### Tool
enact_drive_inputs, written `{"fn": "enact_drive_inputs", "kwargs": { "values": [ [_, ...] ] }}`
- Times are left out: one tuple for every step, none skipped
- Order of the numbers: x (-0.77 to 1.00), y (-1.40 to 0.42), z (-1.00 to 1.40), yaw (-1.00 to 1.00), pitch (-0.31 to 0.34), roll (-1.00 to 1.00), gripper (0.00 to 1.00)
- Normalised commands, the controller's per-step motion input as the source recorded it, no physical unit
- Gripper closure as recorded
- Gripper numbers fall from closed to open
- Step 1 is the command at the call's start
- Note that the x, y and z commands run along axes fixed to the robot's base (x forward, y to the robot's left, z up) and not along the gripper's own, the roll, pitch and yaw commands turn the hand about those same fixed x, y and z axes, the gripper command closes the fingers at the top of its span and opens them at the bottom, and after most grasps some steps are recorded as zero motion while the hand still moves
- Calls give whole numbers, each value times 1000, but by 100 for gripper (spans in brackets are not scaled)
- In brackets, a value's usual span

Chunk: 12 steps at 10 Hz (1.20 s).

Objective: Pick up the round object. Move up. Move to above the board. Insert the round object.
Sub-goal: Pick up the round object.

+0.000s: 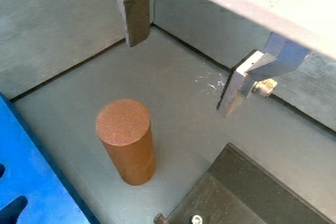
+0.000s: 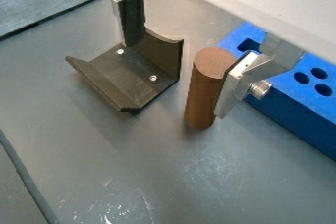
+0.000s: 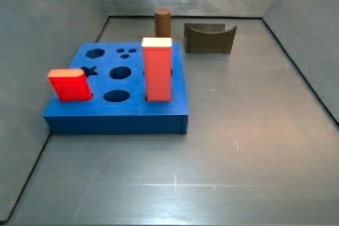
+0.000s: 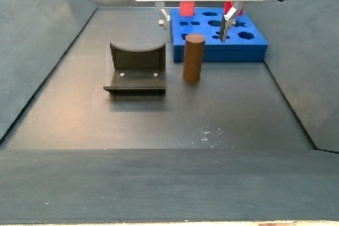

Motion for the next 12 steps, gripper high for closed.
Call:
{"fn": "enact_drive_inputs", "kwargs": {
  "values": [
    [0, 0, -37, 46, 0, 0, 0],
    [20, -17, -157, 83, 0, 0, 0],
    [0, -109, -537, 57, -271, 83, 0],
    [-29, -106, -577, 57, -274, 280, 0],
    [-20, -106, -506, 51, -223, 349, 0],
    [-34, 0, -323, 0, -120, 254, 0],
    [-63, 0, -209, 0, -80, 183, 0],
    [-29, 0, -194, 0, -89, 91, 0],
    [0, -180, -106, 0, 0, 9, 0],
    [0, -283, -17, 0, 0, 0, 0],
    [-66, -294, 0, 0, 0, 0, 0],
    [-46, -300, 0, 0, -9, 0, 0]
  ]
}}
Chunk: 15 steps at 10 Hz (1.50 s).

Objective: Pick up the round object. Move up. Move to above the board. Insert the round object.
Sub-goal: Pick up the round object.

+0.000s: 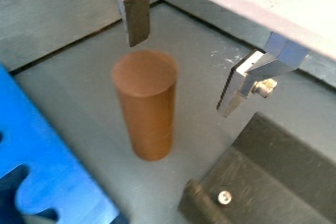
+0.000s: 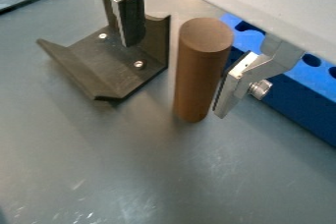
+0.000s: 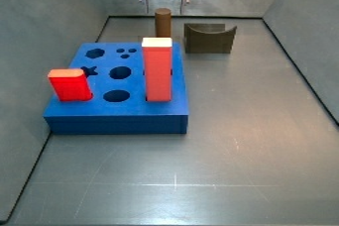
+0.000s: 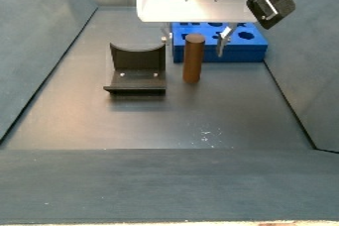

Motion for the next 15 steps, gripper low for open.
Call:
{"fn": "enact_drive_inputs", "kwargs": {
  "values": [
    [-86, -274, -134, 0, -109, -43, 0],
    [-120, -283, -266, 0, -189, -57, 0],
    [-137, -234, -289, 0, -203, -46, 0],
    [-160, -166, -337, 0, -240, -51, 0],
    [-114, -103, -306, 0, -214, -97, 0],
    [-31, -51, -149, 0, -137, -6, 0],
    [0, 0, -51, 0, -103, -54, 0],
    [0, 0, 0, 0, 0, 0, 100],
    [0, 0, 0, 0, 0, 0, 100],
    [0, 0, 0, 0, 0, 0, 100],
    [0, 0, 0, 0, 0, 0, 100],
    [0, 0, 0, 0, 0, 0, 100],
    [0, 0, 0, 0, 0, 0, 100],
    [0, 0, 0, 0, 0, 0, 100],
    [0, 0, 0, 0, 0, 0, 100]
  ]
}}
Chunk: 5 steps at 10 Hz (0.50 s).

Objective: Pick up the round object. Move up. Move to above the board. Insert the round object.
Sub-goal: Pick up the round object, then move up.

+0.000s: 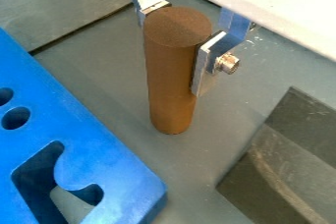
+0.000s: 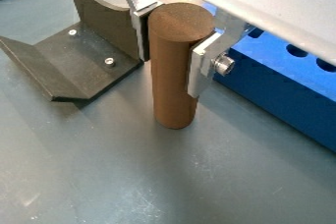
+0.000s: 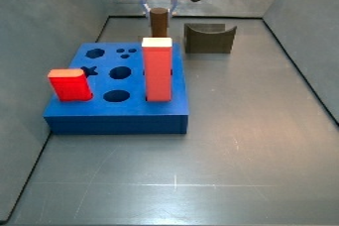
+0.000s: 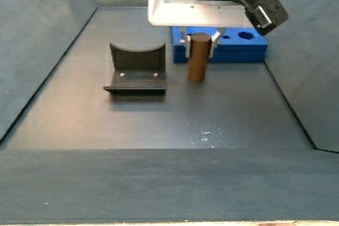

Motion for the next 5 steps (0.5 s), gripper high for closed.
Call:
{"fn": "enact_drive_inputs", "kwargs": {
  "values": [
    [0, 0, 0, 0, 0, 0, 100],
    [0, 0, 0, 0, 0, 0, 100],
    [0, 0, 0, 0, 0, 0, 100],
    [0, 0, 0, 0, 0, 0, 100],
    [0, 0, 174, 0, 0, 0, 100]
  ]
}}
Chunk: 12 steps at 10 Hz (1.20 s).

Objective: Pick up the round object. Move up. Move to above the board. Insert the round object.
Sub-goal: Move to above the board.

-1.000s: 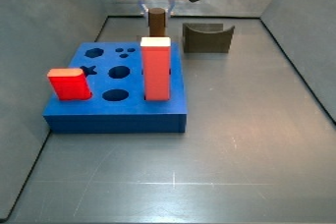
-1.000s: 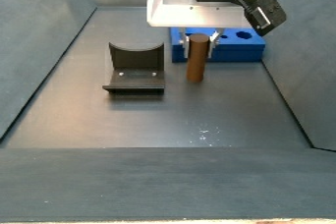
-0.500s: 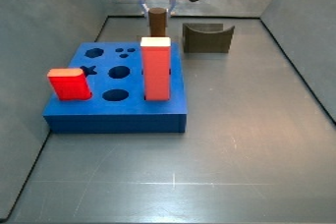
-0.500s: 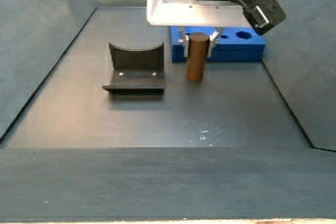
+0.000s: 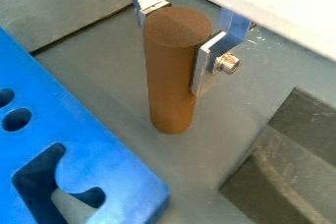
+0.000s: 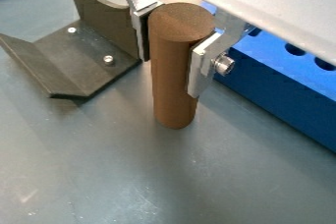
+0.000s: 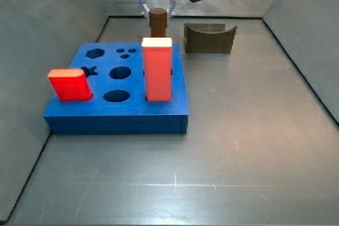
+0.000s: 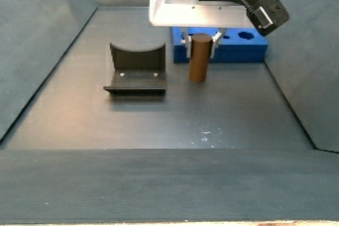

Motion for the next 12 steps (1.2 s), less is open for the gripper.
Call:
{"fn": "enact_drive_inputs", "kwargs": {
  "values": [
    [102, 46, 1000, 59, -548, 33, 100],
    [89, 46, 1000, 58, -504, 30, 100],
    [63, 41, 1000, 51, -393, 20, 100],
    [53, 38, 1000, 44, -315, 14, 100],
    [39, 34, 1000, 30, -118, 1, 100],
    [33, 33, 1000, 25, -43, -4, 100],
    [25, 30, 1000, 16, 37, -6, 100],
    [22, 29, 966, 11, 67, -4, 100],
    [18, 24, 747, 6, 103, -1, 100],
    [16, 21, 528, 2, 121, 4, 100],
    [14, 19, 364, 0, 132, 8, 100],
    [13, 19, 255, 0, 139, 10, 100]
  ]
}}
